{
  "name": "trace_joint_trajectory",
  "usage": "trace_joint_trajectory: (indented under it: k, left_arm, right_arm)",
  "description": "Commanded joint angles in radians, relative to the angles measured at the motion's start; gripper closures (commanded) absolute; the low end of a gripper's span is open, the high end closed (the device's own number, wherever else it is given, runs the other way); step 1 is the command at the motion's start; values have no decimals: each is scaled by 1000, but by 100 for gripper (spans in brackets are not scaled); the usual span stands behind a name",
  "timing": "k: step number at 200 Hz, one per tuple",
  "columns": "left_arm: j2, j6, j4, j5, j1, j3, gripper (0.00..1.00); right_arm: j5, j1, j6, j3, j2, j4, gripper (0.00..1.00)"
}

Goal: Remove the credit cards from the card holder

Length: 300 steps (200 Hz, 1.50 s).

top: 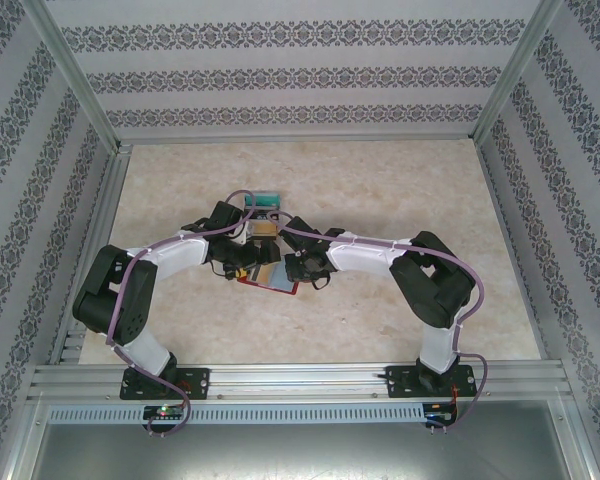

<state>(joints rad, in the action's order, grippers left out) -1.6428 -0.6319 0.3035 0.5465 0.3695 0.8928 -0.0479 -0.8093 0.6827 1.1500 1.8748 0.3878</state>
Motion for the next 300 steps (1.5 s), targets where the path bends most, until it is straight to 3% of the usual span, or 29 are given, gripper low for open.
trace_joint_trajectory:
  k: [1,73,125,158,233,250,286,300]
  left_arm:
    - [12,4,-24,27,16,-7,0]
    - [-12,-28,-83,101,13,-22,1]
    - [6,3,39,-62,9,8,0]
    - [13,5,41,-70,3,8,0]
    - [74,-21,45,-84,-27,13,6]
    - [92,-27,37,-85,-44,6,15]
    - [61,-43,11,-73,-53,-6,62]
    - [41,-49,4,-78,-53,-6,74]
  right_arm:
    - [-9,2,12,-21,5,-18,72]
    - [-23,7,21,-29,12,-28,70]
    - [36,26,23,-48,-59,0,64]
    - [97,48,30,-88,-181,-14,62]
    - [-111,28,125,-90,-162,-218,72]
    - [-153,28,183,-106,-132,-283,74]
    - [-234,38,318,-156,-74,-454,78]
    - [-256,39,356,-165,-50,-503,79]
